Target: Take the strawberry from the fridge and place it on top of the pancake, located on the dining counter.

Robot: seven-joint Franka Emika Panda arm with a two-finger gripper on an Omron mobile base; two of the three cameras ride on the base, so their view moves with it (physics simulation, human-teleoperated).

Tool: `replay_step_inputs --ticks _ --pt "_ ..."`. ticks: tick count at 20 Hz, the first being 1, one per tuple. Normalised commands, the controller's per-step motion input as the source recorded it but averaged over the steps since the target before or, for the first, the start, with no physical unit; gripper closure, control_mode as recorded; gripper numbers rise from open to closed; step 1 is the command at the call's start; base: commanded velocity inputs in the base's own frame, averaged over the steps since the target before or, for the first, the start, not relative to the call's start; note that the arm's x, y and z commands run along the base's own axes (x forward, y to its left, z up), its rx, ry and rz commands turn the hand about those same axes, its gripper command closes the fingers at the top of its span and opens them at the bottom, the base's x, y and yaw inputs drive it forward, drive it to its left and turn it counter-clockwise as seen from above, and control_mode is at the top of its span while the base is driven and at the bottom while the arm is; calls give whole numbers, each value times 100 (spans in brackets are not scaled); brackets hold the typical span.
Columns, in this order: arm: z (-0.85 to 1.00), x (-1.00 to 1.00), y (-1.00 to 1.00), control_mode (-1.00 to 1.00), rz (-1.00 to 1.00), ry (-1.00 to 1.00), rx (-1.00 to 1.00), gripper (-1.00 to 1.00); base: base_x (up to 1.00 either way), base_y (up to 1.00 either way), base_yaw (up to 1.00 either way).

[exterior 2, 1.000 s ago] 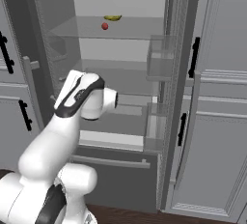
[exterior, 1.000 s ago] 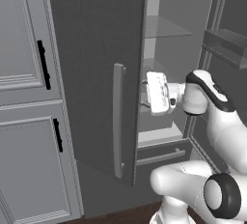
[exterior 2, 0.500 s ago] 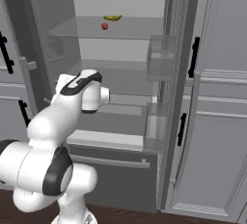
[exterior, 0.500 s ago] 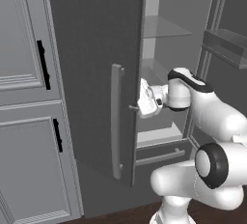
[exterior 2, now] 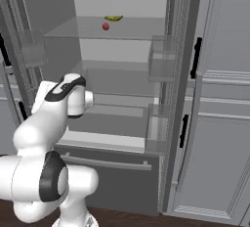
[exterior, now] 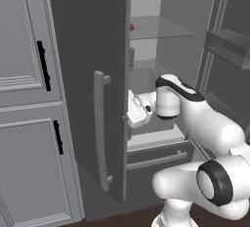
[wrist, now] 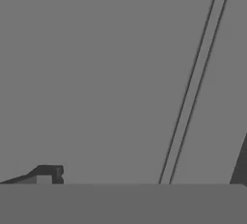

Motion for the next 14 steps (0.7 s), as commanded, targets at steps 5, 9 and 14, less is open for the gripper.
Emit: replay_step_inputs --ticks 5,9,14 --pt "-8 -52 78 -100 6 14 -5 -100 0 0 0" --pt "-4 -35 80 -100 8 14 -7 -100 0 0 0" --pt "0 -12 63 -100 6 5 -7 -100 0 0 0"
